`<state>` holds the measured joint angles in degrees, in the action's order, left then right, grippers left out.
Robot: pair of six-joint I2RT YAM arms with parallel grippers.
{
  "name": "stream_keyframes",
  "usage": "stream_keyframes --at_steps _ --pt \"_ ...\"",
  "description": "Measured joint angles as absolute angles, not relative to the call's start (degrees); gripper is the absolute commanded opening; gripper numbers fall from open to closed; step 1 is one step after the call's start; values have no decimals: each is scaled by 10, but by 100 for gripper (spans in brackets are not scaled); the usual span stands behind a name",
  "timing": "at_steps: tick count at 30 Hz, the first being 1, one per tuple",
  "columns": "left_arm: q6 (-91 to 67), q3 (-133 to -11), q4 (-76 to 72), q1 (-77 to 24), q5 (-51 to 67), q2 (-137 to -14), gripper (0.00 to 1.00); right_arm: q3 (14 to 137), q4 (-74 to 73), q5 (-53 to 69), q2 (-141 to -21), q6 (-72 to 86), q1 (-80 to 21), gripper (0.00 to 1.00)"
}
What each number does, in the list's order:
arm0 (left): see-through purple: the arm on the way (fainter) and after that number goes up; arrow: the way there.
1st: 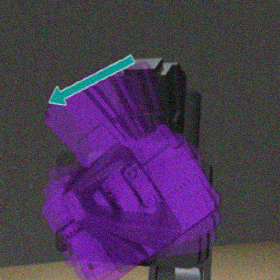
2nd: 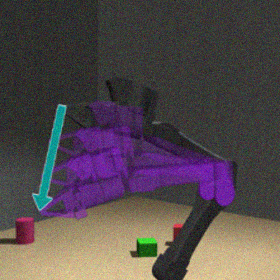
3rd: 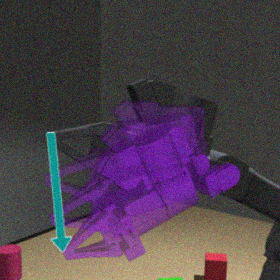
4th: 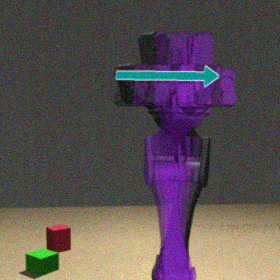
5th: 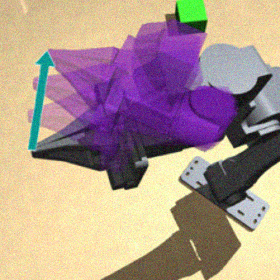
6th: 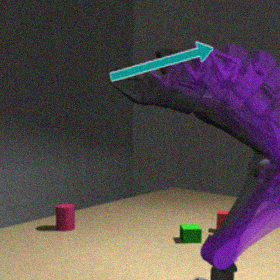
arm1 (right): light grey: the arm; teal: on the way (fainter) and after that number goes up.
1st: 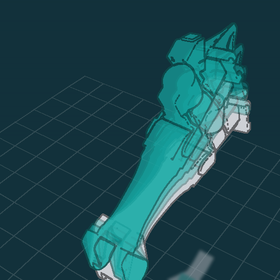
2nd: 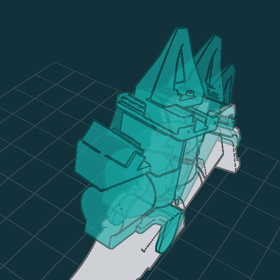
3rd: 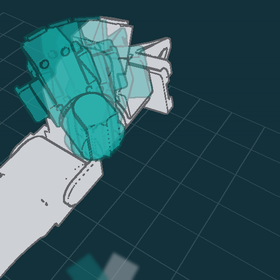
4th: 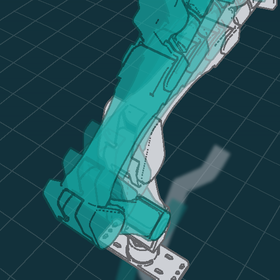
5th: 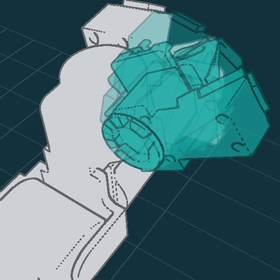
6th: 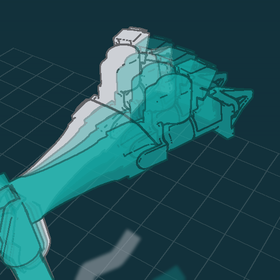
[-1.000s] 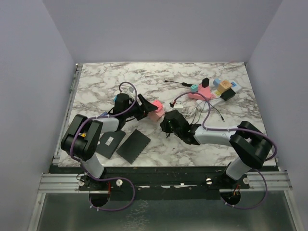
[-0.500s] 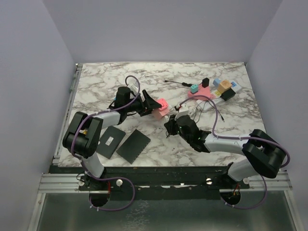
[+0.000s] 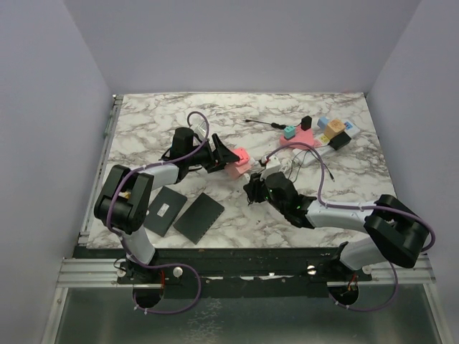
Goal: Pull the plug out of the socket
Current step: Remove the plug from the socket.
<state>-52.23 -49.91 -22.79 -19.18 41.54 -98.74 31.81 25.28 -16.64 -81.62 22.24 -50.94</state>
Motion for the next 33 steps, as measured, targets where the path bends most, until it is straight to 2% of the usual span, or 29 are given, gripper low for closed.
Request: stream_keyframes --at_steps 4,12,16,21,33 --pt "-509 -500 -221 -183 402 -997 35 318 252 -167 -801 224 -510 63" --pt "-500 -500 -207 -176 393 -1002 35 319 253 -166 -795 222 -510 75" --pt "-500 -500 -206 -177 393 -1002 34 321 260 -158 -813 222 -509 74" --pt "-498 -500 -206 -177 393 -1004 34 329 269 -132 -843 219 -502 67" --pt "-498 -502 -205 -177 394 -1006 34 369 278 -74 -896 201 -456 59"
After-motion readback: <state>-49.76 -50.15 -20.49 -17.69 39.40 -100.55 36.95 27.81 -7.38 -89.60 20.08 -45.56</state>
